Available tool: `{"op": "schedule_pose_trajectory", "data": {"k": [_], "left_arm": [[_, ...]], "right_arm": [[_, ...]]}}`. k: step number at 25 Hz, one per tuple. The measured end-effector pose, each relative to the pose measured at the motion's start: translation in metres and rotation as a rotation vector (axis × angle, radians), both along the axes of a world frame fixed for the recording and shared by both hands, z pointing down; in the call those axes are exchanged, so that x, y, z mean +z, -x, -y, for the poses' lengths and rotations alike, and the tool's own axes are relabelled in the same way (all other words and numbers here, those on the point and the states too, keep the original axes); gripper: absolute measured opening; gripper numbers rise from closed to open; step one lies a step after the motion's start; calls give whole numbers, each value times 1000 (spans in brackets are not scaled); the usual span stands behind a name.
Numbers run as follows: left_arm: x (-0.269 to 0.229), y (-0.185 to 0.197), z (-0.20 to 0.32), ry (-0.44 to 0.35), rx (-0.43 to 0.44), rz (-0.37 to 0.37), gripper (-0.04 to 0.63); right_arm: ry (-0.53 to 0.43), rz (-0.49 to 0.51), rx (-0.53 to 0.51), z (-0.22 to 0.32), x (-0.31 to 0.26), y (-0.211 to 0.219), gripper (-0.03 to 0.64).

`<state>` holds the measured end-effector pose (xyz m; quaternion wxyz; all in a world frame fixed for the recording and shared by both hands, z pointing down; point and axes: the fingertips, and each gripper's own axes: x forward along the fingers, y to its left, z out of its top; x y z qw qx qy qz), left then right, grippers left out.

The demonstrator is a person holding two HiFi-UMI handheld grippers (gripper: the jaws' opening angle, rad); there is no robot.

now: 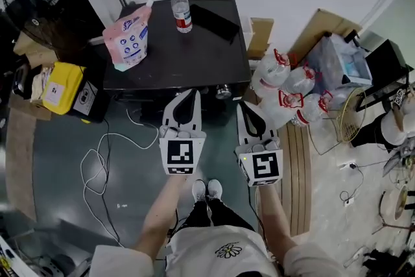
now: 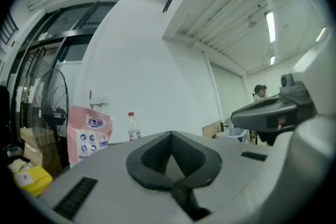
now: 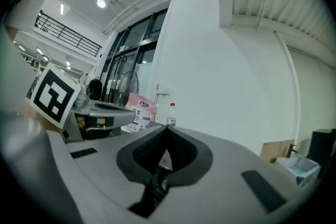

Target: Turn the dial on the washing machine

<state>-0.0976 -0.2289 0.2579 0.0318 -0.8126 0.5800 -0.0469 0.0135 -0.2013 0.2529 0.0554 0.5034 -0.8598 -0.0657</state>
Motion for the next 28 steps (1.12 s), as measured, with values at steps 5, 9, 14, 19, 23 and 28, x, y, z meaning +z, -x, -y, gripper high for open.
{"op": "schedule_pose_trajectory", "data": {"k": [5,9,14,19,23,28], "left_arm": [[-43,29,-54,-63,-58,32,-2],[-56,57,-90,-79,-134,7,-2],[-60,74,-121,-100,-183,-12,-2],[-63,80,-134,-109,-200,-11,-2],[-66,83,-135,-121,-203,-15,-2],[-73,79,-135,-148,-192,-10,-2]], "right_arm": [[-5,0,-58,-27,-17,22,3],[-1,9,-79,-43,-20,36,3],[-4,-4,-106,-65,-18,47,3],[11,-1,-118,-78,-13,48,3],[8,2,-123,-79,-14,50,3],[-13,5,-123,-78,-22,48,3]]}}
